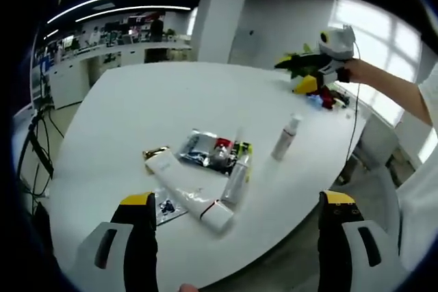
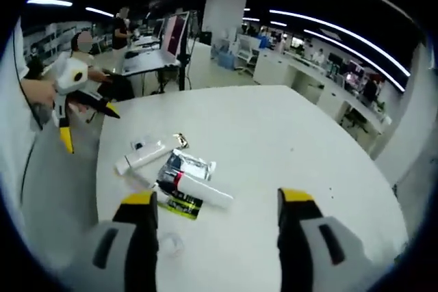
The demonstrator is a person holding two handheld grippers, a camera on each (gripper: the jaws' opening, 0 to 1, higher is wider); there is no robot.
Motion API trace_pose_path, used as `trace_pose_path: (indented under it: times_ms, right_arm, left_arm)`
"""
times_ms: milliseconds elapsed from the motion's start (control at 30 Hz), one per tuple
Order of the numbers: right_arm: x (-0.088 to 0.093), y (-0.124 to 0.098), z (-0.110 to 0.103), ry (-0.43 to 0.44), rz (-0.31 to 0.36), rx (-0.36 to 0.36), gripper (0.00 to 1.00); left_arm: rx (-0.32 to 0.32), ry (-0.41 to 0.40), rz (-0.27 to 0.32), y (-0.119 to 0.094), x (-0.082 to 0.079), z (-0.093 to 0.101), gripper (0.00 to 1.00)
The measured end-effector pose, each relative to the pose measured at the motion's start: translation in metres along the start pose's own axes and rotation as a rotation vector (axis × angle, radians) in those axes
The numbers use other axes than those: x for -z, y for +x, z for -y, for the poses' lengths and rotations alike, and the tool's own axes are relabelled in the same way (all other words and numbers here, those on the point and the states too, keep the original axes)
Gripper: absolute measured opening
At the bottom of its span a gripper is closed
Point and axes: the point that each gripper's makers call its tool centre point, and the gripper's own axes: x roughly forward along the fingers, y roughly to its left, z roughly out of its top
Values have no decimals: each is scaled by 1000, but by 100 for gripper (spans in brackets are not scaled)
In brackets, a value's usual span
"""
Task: Arrange the skincare products in the storage area until every visible bottle or jar stands upright without overlapping.
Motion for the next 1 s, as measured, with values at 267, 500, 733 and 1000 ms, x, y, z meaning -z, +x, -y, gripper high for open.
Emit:
trace_pose_path:
  times_ms: [267,500,733,1000]
  right_arm:
    - [5,32,-9,-104,-71,-118,63]
    - [11,59,-15,-194,-123,-211,58]
    - [23,90,-24,-291,-173,-298,53]
    - [43,123,-33,-372,-239,-367,52]
  left_arm:
    - [19,17,-23,8,1,5,97]
    - [32,11,-37,10,3,7,97]
    - [31,-7,-40,11,3,7,96]
    - [36,-1,-59,14,6,10,96]
